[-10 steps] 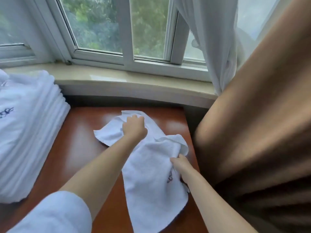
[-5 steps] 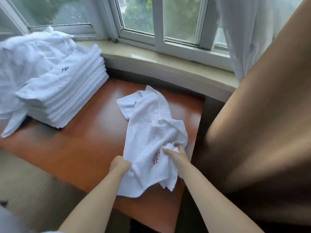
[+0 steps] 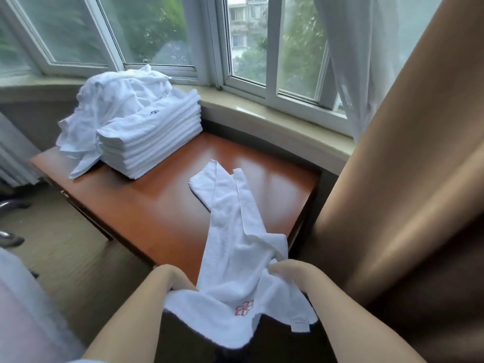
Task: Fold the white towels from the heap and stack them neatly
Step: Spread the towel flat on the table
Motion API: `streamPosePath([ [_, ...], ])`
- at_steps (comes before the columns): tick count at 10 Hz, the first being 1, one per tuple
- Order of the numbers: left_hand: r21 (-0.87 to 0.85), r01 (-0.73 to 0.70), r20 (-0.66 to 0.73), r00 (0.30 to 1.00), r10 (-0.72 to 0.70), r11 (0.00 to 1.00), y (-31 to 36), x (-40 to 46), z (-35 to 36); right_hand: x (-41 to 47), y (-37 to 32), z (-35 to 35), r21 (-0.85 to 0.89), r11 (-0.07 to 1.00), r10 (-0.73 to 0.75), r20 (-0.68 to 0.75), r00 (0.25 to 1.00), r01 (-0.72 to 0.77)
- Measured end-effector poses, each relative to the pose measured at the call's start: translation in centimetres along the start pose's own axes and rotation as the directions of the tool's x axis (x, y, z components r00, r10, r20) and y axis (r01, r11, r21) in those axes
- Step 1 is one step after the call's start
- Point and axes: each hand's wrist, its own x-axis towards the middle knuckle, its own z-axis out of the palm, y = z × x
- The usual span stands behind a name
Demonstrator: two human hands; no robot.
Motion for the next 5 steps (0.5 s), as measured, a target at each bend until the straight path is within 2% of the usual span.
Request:
streamPosePath([
  [1, -0.200, -0.060, -0.103, 0.994, 0.040, 0.978, 0.8, 0.6, -2.4, 0.8, -3.7, 0.6, 0.012, 0.997, -0.080, -0.153, 0.985, 0.083],
  [2, -0.400, -0.137, -0.321, 0.947, 0.001, 0.906, 1.9, 2.5, -6.0, 4.0, -7.4, 1.2, 0.017, 0.991, -0.124, -0.295, 0.947, 0.135],
  [3, -0.392, -0.163, -0.338, 0.941, 0.023, 0.906, 3.6, 3.9, -9.5, 6.9, -11.2, 1.9, -0.132, 0.991, -0.028, -0.228, 0.973, -0.002],
  [4, -0.333, -0.173, -0.267, 0.960, 0.083, 0.927, 3.6, 7.0, -12.9, 10.4, -14.2, 1.2, -0.113, 0.993, 0.014, -0.281, 0.960, -0.047],
  [5, -0.527, -0.442, -0.509, 0.848, 0.147, 0.726, 4.0, 8.8, -17.3, 13.2, -17.7, 0.4, 0.085, 0.980, -0.106, -0.545, 0.832, 0.180],
])
